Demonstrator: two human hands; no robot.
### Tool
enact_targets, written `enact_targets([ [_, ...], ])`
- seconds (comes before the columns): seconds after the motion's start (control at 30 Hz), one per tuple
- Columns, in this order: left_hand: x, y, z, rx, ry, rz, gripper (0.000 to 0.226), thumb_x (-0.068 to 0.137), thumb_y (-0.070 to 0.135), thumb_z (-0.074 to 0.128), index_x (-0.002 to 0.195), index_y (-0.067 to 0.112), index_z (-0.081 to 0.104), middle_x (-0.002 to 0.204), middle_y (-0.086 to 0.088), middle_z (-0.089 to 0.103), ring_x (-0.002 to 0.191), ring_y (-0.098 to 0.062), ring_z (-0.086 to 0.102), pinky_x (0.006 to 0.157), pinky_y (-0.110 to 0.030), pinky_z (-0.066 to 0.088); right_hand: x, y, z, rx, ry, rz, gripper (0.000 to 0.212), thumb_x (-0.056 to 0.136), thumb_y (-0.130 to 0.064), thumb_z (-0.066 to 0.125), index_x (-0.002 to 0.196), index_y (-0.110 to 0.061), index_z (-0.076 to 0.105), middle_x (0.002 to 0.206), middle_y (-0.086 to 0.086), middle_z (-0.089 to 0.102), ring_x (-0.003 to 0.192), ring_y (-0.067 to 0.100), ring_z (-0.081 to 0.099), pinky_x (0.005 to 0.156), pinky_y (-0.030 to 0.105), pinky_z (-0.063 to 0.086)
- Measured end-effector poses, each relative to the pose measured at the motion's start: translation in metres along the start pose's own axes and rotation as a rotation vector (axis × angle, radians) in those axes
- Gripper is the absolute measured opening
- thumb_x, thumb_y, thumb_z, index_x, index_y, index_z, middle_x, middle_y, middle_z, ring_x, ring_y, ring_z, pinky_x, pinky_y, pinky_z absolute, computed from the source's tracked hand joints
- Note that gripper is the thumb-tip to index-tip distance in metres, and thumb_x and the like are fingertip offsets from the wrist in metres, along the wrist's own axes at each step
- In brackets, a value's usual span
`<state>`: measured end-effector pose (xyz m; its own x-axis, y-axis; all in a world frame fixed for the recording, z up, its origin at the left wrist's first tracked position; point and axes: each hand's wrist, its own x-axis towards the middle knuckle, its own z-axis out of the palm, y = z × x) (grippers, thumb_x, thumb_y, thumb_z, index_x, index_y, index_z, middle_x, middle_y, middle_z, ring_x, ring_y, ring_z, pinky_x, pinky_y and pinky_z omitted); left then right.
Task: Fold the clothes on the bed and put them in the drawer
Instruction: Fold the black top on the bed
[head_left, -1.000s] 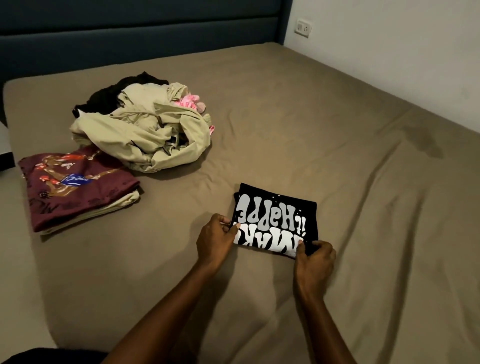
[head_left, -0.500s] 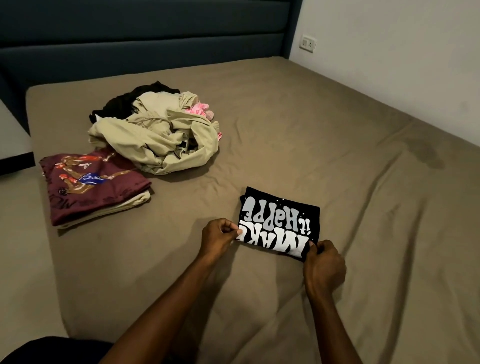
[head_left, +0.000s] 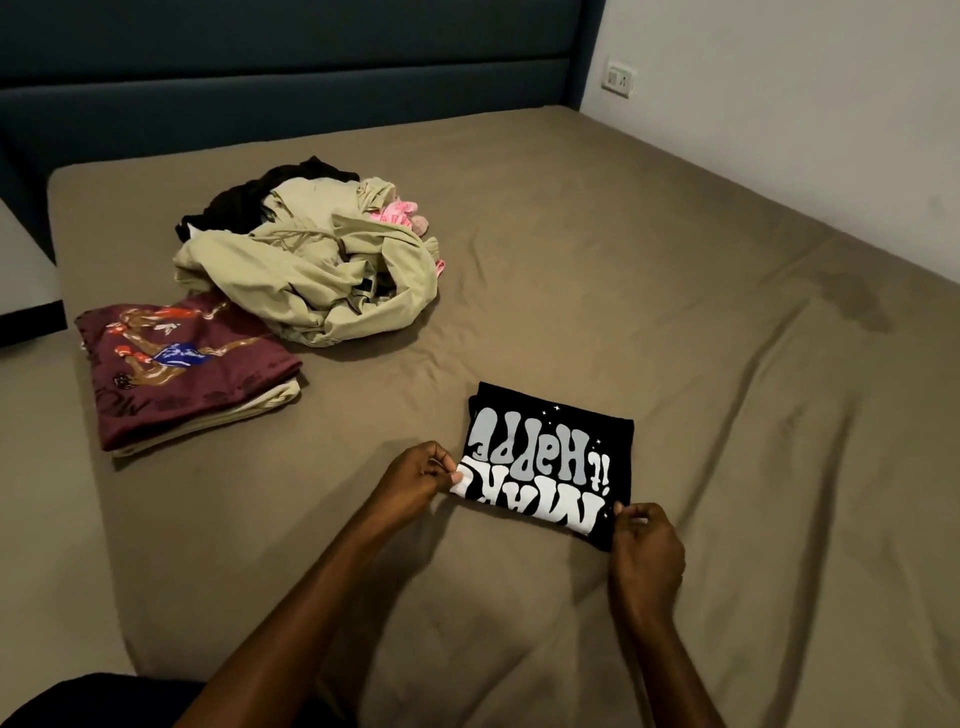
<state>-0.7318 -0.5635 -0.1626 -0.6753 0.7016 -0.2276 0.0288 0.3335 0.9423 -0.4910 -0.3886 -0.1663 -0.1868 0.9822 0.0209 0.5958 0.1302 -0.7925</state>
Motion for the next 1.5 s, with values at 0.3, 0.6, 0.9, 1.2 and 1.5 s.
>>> enact_targets([
  [0.3, -0.012, 0.000, 0.009, 0.040, 0.049, -0.030, 0.025, 0.082, 0.035, 0.084, 0.097, 0.022, 0.070, 0.077, -0.005, 0.074, 0.080, -0.018, 0.072, 0.080, -0.028, 0.053, 0.004, -0.009, 0.003, -0.029, -0.001, 0.126, 0.027, 0.089, -0.030, 0.076, 0.105, -0.008, 0.077, 0.097, 0.013, 0.076, 0.091, 0.037, 0.068, 0.076, 0.035, 0.048],
  [0.6, -0.020, 0.016, 0.023, 0.001, 0.254, 0.074, 0.016, 0.084, 0.031, 0.084, 0.080, 0.021, 0.073, 0.073, 0.002, 0.074, 0.068, -0.008, 0.068, 0.065, -0.021, 0.051, 0.002, -0.015, 0.015, -0.207, 0.081, 0.002, 0.026, 0.097, -0.035, 0.068, 0.094, -0.011, 0.077, 0.090, 0.017, 0.069, 0.089, 0.042, 0.062, 0.077, 0.047, 0.055],
  [0.9, -0.030, 0.015, 0.026, -0.307, 0.199, 0.029, 0.011, 0.093, 0.016, 0.074, 0.093, 0.006, 0.070, 0.085, -0.008, 0.076, 0.070, -0.013, 0.065, 0.066, -0.035, 0.053, 0.003, -0.030, -0.001, 0.017, 0.123, 0.022, 0.019, 0.095, -0.027, 0.074, 0.083, -0.013, 0.073, 0.070, 0.002, 0.064, 0.068, 0.028, 0.059, 0.069, 0.032, 0.042],
  [1.2, -0.029, -0.005, 0.019, -0.159, 0.275, -0.060, 0.017, 0.094, 0.008, 0.070, 0.106, 0.017, 0.062, 0.096, -0.002, 0.074, 0.091, -0.023, 0.074, 0.068, -0.025, 0.056, -0.019, -0.011, 0.008, -0.123, -0.015, 0.089, 0.014, 0.097, -0.028, 0.067, 0.102, -0.015, 0.064, 0.091, 0.014, 0.073, 0.086, 0.039, 0.067, 0.070, 0.036, 0.045],
  [1.5, -0.059, -0.011, 0.021, 0.720, 0.366, 0.071, 0.030, 0.100, 0.026, 0.053, 0.129, 0.023, 0.048, 0.097, -0.002, 0.071, 0.086, -0.027, 0.069, 0.071, -0.036, 0.050, -0.027, 0.009, -0.013, -0.232, -0.080, -0.160, 0.008, 0.091, -0.020, 0.063, 0.098, -0.022, 0.066, 0.083, -0.001, 0.069, 0.080, 0.027, 0.064, 0.073, 0.043, 0.056],
])
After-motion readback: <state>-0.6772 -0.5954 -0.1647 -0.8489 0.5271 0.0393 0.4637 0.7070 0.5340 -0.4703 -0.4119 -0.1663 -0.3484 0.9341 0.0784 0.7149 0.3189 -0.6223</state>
